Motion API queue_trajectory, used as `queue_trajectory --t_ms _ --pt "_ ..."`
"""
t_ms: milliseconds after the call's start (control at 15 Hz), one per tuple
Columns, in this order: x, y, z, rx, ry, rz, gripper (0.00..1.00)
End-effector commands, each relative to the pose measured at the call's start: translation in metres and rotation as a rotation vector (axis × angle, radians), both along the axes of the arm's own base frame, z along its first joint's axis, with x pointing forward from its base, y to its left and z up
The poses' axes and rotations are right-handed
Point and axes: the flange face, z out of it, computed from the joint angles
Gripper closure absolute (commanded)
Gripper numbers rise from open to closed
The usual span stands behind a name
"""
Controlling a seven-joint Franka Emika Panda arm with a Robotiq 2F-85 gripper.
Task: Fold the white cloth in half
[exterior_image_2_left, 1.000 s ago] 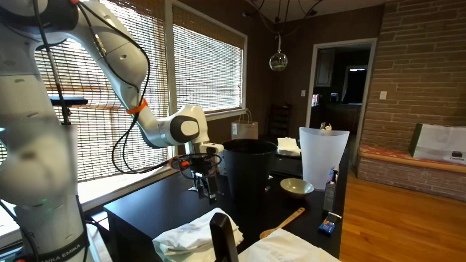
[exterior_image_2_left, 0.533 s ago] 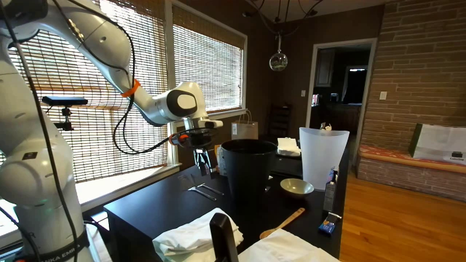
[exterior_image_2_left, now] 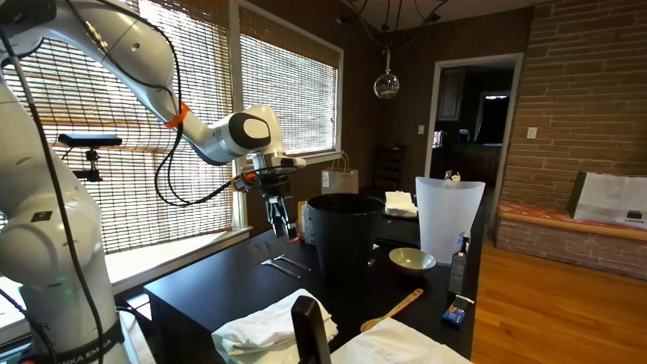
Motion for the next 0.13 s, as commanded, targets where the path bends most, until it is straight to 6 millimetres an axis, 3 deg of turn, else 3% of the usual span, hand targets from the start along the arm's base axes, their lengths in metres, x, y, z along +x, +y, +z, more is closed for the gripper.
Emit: queue_trajectory --t_ms 0,67 --pt "0.0001 -0.0001 0.0006 0.000 0.001 0.000 0.00" --pt "0.0000 -0.0001 0.0005 0.000 0.001 -0.001 0.00"
